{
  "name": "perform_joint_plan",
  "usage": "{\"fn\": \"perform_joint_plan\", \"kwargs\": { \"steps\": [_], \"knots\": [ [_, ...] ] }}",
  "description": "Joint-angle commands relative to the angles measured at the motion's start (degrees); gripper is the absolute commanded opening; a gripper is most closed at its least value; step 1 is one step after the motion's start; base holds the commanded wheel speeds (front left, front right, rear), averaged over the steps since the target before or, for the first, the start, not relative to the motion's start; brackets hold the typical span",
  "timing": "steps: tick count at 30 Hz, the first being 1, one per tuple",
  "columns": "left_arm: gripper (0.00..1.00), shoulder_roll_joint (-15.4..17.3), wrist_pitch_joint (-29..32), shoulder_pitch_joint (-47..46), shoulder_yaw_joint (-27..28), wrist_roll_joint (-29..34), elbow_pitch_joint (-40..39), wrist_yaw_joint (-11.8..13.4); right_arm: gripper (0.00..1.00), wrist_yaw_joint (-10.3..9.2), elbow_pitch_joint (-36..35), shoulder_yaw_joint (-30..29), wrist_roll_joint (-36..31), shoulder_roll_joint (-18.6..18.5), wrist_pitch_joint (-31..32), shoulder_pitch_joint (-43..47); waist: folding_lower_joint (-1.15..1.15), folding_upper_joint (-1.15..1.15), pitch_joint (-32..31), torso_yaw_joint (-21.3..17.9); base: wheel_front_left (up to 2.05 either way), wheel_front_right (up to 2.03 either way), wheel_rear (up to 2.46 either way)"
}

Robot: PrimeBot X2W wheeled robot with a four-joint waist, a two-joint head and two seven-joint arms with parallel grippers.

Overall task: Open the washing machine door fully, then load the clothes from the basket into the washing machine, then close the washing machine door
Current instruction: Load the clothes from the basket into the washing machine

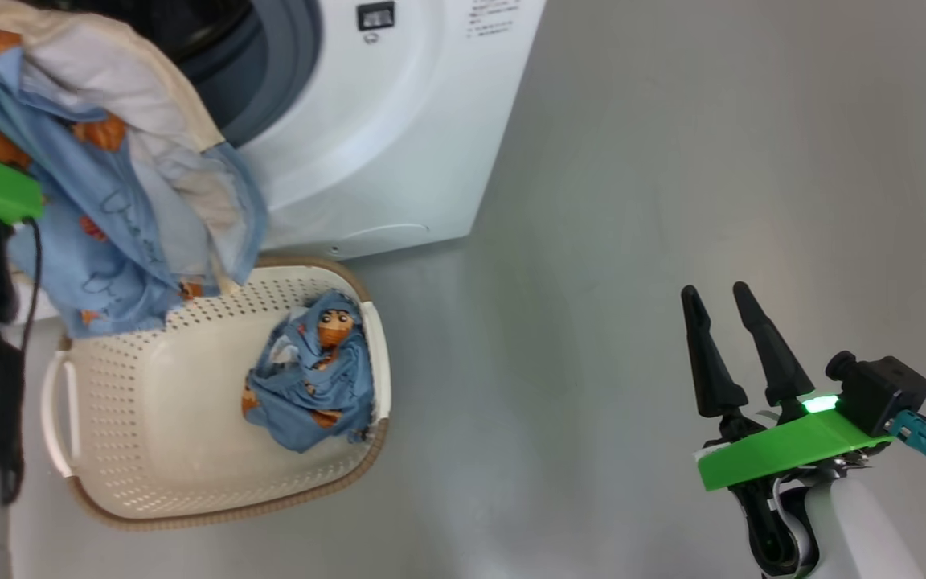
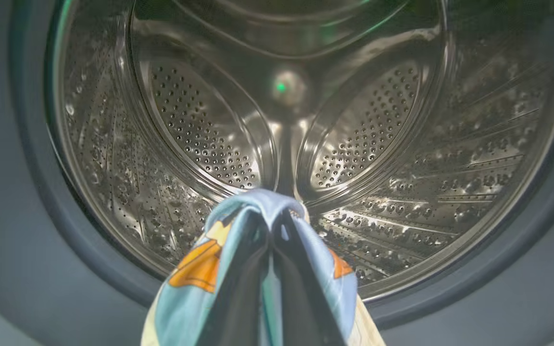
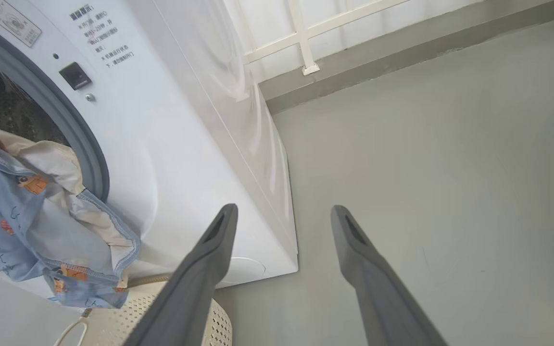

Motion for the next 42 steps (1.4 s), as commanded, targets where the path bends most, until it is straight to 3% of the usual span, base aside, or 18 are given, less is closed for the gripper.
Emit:
{"fn": "perform_joint_plan", "kwargs": {
  "steps": [1, 18, 22, 30, 35, 36, 37, 38, 39, 40, 42],
  "knots": [
    [0.0, 3.3, -0.3, -3.4, 1.0, -0.3, 2.2, -0.1, 1.0, 0.09, -1.6, 1.6, -0.4, 0.4, -0.3, -0.8, 0.0, 0.0, 2.1, -2.0, 0.0, 0.0, 0.0],
    [0.0, 6.1, -0.3, -16.7, -3.2, 6.4, 21.6, 0.4, 1.0, 0.09, -1.6, 5.3, 0.1, 1.2, -0.3, -3.4, 0.0, 0.0, 5.7, -5.6, 0.0, 0.0, 0.0],
    [0.0, 7.2, -0.3, -19.2, -2.9, 8.4, 18.8, 1.2, 1.0, 0.09, -1.7, 6.1, 0.7, 1.3, -0.3, -3.7, 0.0, 0.0, 6.9, -6.5, 0.0, 0.0, 0.0],
    [0.0, 7.1, -0.3, -18.3, 1.8, 12.7, 4.8, 2.7, 1.0, 0.09, -2.3, 6.2, 1.9, 1.3, -0.3, -4.4, 0.0, 0.0, 8.8, -7.3, 0.0, 0.0, 0.0],
    [0.0, 6.0, -0.3, -15.9, 2.8, 13.7, 9.2, 1.9, 1.0, 0.09, -2.3, 6.1, 2.3, 1.3, -0.3, -4.6, 0.0, 0.0, 8.9, -7.3, 0.0, 0.0, 0.0],
    [0.03, 6.0, -0.3, -15.8, 2.5, 14.0, 11.3, 1.6, 1.0, 0.09, -2.3, 6.1, 2.3, 1.3, -0.3, -4.6, 0.0, 0.0, 8.8, -7.2, 0.0, 0.0, 0.0],
    [0.34, 5.8, -0.3, -15.9, 2.1, 14.0, 13.6, 1.4, 1.0, 0.09, -2.3, 6.2, 2.3, 1.3, -0.3, -4.6, 0.0, 0.0, 8.7, -7.2, 0.0, 0.0, 0.0],
    [0.49, 5.8, -0.3, -16.3, 1.6, 14.2, 15.3, 1.1, 1.0, 0.09, -2.2, 6.2, 2.4, 1.3, -0.3, -4.6, 0.0, 0.0, 8.7, -7.1, 0.0, 0.0, 0.0],
    [0.81, 5.9, -0.3, -16.9, 1.5, 14.1, 16.7, 1.0, 1.0, 0.09, -2.2, 6.2, 2.4, 1.3, -0.3, -4.6, 0.0, 0.0, 8.6, -7.0, 0.0, 0.0, 0.0],
    [1.0, 5.8, -0.3, -17.2, 1.5, 13.8, 18.5, 0.8, 1.0, 0.09, -2.1, 6.2, 2.5, 1.3, -0.3, -4.5, 0.0, 0.0, 8.3, -6.9, 0.0, 0.0, 0.0],
    [1.0, 5.6, -0.3, -17.7, 0.4, 14.3, 21.0, 0.6, 1.0, 0.09, -2.0, 5.9, 2.6, 1.3, -0.3, -4.3, 0.0, 0.0, 7.9, -6.6, 0.0, 0.0, 0.0]
  ]
}}
